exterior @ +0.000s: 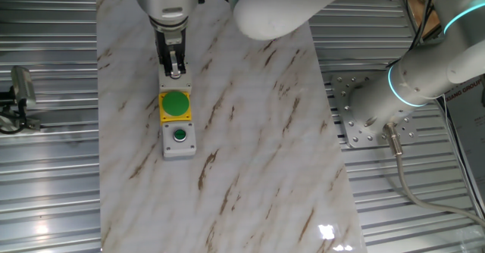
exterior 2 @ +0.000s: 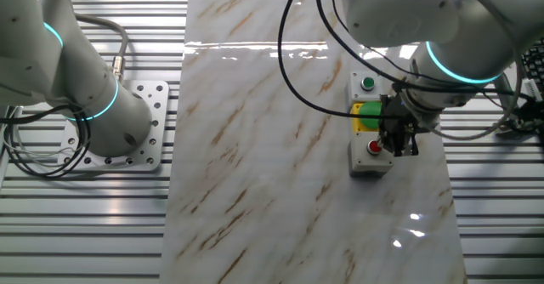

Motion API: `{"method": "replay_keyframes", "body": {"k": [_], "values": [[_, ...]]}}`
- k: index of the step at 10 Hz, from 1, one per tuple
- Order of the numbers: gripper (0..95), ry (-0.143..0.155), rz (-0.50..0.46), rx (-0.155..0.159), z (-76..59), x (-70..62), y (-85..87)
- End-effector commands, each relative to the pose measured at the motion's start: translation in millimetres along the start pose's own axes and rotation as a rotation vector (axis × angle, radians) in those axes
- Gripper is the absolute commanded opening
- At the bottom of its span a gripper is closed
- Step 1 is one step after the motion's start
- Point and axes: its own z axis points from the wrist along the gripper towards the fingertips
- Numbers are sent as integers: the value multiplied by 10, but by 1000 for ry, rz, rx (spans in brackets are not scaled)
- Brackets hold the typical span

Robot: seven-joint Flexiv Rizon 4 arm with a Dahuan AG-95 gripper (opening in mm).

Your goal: Press three buttons from left to right in sequence

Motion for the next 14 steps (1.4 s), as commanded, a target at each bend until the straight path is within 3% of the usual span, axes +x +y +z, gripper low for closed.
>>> {"method": "replay_keyframes", "body": {"k": [1, 14], "values": [[0, 0, -9, -4, 8, -3, 10], [0, 40, -27, -16, -10, -113, -61]]}}
